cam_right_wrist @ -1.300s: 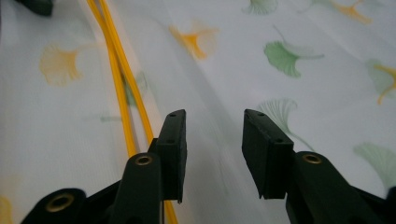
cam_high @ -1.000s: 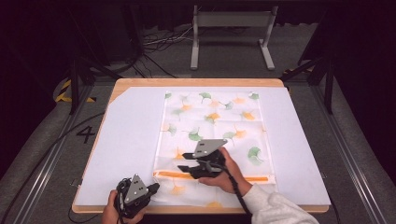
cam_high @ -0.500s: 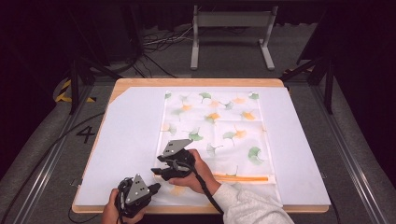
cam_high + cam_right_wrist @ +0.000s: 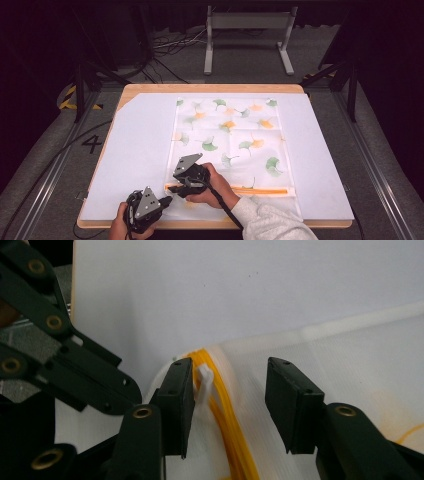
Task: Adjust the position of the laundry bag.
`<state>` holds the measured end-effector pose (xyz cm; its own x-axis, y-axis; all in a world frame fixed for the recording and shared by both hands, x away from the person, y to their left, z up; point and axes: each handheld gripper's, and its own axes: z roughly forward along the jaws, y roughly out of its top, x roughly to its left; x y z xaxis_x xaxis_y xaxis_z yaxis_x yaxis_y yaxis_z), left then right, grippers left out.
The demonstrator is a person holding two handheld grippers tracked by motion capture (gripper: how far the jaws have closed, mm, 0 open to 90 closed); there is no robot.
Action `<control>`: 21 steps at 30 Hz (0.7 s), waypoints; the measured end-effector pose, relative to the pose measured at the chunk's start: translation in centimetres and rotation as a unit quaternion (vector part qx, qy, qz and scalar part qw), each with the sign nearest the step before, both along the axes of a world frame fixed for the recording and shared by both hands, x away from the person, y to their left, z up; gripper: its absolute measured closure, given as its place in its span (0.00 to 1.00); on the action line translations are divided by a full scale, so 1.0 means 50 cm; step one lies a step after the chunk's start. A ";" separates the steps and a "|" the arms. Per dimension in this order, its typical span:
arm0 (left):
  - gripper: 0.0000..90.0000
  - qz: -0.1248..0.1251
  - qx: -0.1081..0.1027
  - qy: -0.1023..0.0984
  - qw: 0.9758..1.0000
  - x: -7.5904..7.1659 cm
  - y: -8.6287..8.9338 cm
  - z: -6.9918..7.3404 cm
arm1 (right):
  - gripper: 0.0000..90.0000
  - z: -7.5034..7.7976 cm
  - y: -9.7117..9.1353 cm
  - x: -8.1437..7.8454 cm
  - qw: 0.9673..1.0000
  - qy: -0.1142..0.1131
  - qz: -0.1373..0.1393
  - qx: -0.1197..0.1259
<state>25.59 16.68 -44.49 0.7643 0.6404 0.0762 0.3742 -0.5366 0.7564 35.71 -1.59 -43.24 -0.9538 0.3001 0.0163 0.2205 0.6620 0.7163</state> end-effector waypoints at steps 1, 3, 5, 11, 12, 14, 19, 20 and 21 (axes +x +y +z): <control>0.98 0.000 0.000 -0.001 1.000 0.000 0.000 0.000 | 0.66 -0.001 -0.003 0.001 1.000 -0.001 0.001 -0.005; 0.99 0.000 -0.001 -0.001 1.000 0.000 0.001 0.000 | 0.68 0.000 -0.008 0.002 1.000 -0.001 0.007 -0.010; 0.99 -0.001 -0.001 -0.001 1.000 0.000 0.001 0.000 | 0.72 0.003 -0.012 0.005 1.000 0.002 0.016 -0.010; 0.99 -0.002 -0.003 -0.002 1.000 0.000 0.002 0.000 | 0.77 0.012 -0.004 0.011 0.998 0.004 0.054 -0.024; 0.99 -0.002 -0.004 -0.002 1.000 0.000 0.003 0.000 | 0.76 0.013 0.000 0.011 0.998 0.005 0.061 -0.030; 0.99 -0.003 -0.004 -0.002 1.000 0.000 0.004 0.001 | 0.75 0.014 0.012 0.012 0.995 -0.008 0.081 -0.062; 0.99 -0.002 -0.008 -0.004 1.000 0.001 0.007 0.001 | 0.75 0.010 0.017 0.025 0.993 0.005 0.099 -0.065; 0.99 -0.002 -0.007 -0.004 1.000 0.002 0.007 0.001 | 0.75 0.008 0.018 0.028 0.993 0.012 0.098 -0.067; 0.98 -0.001 -0.007 -0.004 1.000 0.002 0.007 0.001 | 0.76 0.005 0.020 0.030 0.993 0.014 0.097 -0.071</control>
<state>25.67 17.03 -44.44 0.7652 0.6396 0.0727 0.3672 -0.5264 0.7669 37.21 -0.58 -43.00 -0.9937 0.1111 0.0135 0.0964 0.7877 0.6084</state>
